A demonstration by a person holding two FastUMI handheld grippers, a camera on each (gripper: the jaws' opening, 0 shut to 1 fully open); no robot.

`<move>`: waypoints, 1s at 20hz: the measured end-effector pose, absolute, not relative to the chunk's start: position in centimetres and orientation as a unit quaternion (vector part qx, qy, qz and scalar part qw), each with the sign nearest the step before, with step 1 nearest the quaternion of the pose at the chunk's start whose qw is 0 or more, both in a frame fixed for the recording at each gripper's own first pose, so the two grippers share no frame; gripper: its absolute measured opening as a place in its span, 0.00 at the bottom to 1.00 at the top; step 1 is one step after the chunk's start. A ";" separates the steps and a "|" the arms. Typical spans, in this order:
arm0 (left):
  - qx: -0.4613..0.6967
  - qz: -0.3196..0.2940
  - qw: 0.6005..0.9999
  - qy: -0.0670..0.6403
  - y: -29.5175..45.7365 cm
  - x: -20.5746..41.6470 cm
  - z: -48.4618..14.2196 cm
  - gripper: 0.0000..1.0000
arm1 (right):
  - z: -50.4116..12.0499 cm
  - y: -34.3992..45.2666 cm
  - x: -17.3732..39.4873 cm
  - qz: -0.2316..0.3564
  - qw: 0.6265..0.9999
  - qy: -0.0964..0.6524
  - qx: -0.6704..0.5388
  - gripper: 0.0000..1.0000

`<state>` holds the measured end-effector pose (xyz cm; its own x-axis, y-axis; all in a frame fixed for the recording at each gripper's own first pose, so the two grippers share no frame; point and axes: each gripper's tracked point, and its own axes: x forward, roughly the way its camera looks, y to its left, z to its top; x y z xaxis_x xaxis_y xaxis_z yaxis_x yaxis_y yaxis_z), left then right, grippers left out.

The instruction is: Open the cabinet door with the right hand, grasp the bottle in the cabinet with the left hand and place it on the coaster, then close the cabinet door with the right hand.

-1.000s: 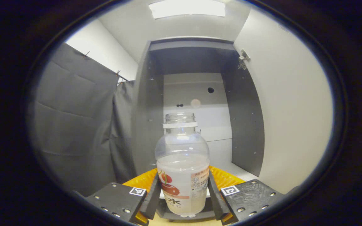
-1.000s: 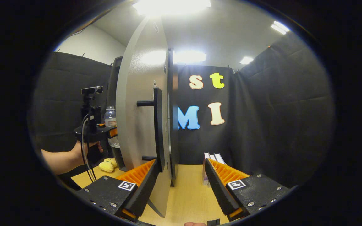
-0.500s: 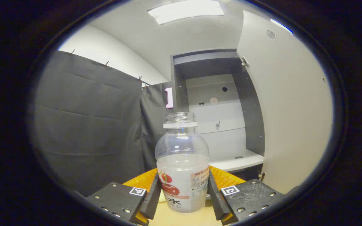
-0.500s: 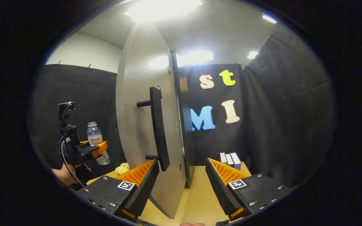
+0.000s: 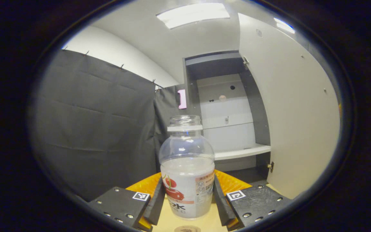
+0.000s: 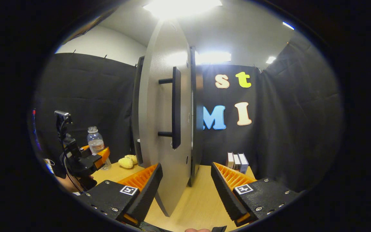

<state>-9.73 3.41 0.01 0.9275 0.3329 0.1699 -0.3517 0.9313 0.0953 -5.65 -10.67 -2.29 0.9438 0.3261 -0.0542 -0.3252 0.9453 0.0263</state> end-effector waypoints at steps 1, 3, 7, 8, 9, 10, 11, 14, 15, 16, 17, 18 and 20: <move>0.063 0.180 0.979 -0.075 3.7 -9.6 -0.2 0.77 | -2.9 -11.1 -5.6 0.158 0.987 0.031 0.003 0.93; 0.063 0.194 0.977 -0.068 4.2 -9.6 -0.7 0.71 | -4.8 -11.6 -5.4 0.149 0.988 0.044 -0.007 0.93; 0.061 0.221 0.973 -0.039 5.6 -9.7 -2.5 0.71 | -10.5 -12.6 -5.5 0.140 0.985 0.097 -0.031 0.93; 0.058 0.225 0.972 -0.037 5.7 -9.8 -2.5 0.68 | -12.1 -12.6 -5.8 0.141 0.983 0.113 -0.040 0.94; 0.061 0.231 0.970 -0.039 5.7 -9.7 -2.6 0.71 | -13.3 -12.7 -6.1 0.141 0.981 0.126 -0.051 0.94; 0.066 0.232 0.969 -0.043 5.6 -9.7 -2.5 0.71 | -14.4 -12.9 -6.5 0.140 0.978 0.139 -0.062 0.93; 0.071 0.233 0.969 -0.044 5.8 -9.7 -2.8 0.71 | -15.4 -12.9 -6.6 0.142 0.976 0.149 -0.068 0.94; 0.063 0.234 0.969 -0.042 5.7 -10.0 -2.7 0.71 | -17.5 -12.6 -6.7 0.145 0.972 0.171 -0.074 0.95; 0.062 0.239 0.968 -0.040 5.9 -9.9 -3.0 0.71 | -18.0 -12.4 -6.8 0.146 0.970 0.179 -0.074 0.94; 0.056 0.238 0.969 -0.038 5.8 -9.7 -3.2 0.71 | -18.5 -12.3 -6.7 0.146 0.969 0.186 -0.074 0.95; 0.051 0.239 0.969 -0.031 5.9 -9.7 -3.3 0.71 | -18.6 -12.1 -6.7 0.147 0.968 0.190 -0.074 0.95; 0.043 0.239 0.970 -0.024 5.9 -9.6 -3.3 0.71 | -18.6 -11.9 -6.6 0.147 0.968 0.191 -0.075 0.95; 0.025 0.235 0.971 -0.024 5.7 -9.4 -3.4 0.77 | -18.6 -11.4 -6.6 0.150 0.967 0.190 -0.077 0.95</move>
<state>-9.42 5.69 -3.35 0.8883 0.4555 0.0584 -0.4579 0.8882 0.0379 -6.58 -11.40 -18.58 0.8832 0.2601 -0.3903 -0.3184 0.9435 -0.0918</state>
